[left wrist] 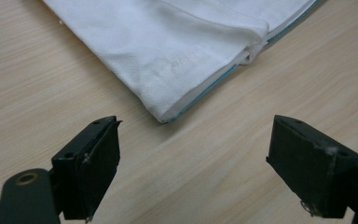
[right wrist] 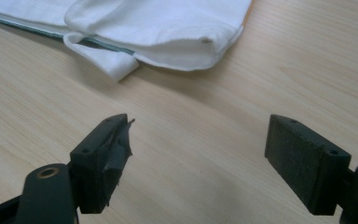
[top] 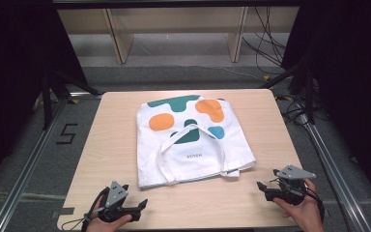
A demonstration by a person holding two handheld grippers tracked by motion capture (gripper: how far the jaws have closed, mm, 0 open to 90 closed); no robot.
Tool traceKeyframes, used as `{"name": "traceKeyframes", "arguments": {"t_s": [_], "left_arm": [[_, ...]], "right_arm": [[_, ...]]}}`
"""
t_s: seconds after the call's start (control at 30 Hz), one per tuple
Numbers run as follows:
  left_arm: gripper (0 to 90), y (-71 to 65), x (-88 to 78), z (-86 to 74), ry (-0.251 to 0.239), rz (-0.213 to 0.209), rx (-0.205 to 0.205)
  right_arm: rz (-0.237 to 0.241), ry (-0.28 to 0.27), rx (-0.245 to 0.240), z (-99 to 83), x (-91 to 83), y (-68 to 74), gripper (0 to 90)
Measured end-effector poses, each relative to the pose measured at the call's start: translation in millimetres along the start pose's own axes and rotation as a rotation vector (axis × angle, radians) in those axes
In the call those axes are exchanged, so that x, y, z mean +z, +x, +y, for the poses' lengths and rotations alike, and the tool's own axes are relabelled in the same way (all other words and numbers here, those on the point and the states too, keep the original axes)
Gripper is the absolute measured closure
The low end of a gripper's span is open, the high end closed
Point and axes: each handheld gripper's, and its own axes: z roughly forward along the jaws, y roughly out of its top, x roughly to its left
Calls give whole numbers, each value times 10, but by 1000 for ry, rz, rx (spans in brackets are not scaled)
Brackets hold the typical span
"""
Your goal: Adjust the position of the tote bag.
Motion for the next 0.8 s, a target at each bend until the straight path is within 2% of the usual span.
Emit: {"name": "traceKeyframes", "arguments": {"t_s": [0.03,0.07,0.1,0.13,0.17,0.23,0.27,0.3,0.33,0.37,0.4,0.43,0.47,0.5,0.53,0.6,0.63,0.67,0.7,0.73,0.77,0.8], "left_arm": [[157,5,-3,4,2,4,14],[157,19,-20,5,26,4,40],[157,11,-13,-1,19,2,27],[157,13,-12,1,19,4,32],[156,1,4,2,2,5,15],[150,-1,11,4,8,9,22],[150,4,16,3,13,24,37],[150,4,16,3,13,24,37],[150,-1,24,4,4,16,29],[150,16,14,11,21,21,50],[151,25,22,13,23,27,49],[151,11,36,15,1,21,24],[152,19,41,27,2,23,31],[153,17,54,33,-4,26,27],[155,21,55,45,7,37,42],[168,13,85,61,-9,40,51],[168,32,89,64,8,49,79],[179,18,104,61,-4,45,60],[179,34,95,63,23,49,74],[180,38,111,64,11,49,74],[185,38,123,71,8,59,70],[197,71,121,84,27,75,108]], "right_arm": [[-5,6,3,-3,-7,-2,232],[-3,-1,-8,-4,6,-18,232],[-3,-1,-8,-4,6,-18,232],[4,9,1,2,1,-17,232],[-10,7,-5,1,6,-13,232],[-13,5,-5,4,7,-7,232],[-11,-6,-23,3,19,-16,233],[-11,-6,-23,3,19,-16,233],[-24,-18,-49,9,23,-29,234],[-22,-9,-28,18,21,-16,237],[-11,2,-5,24,33,6,244],[-11,2,-5,24,33,6,244],[-15,-16,-32,42,46,-19,247],[-3,-8,-23,52,58,-17,251],[-22,-22,-44,61,66,-29,253],[-20,-9,-20,75,83,-29,255],[-20,-9,-20,75,83,-29,255],[-12,-2,10,70,76,-7,256],[-12,-2,10,70,76,-7,256],[-14,1,13,70,69,-3,257],[-33,-20,-26,72,69,-28,257],[-14,-11,-16,76,58,-15,258]]}}
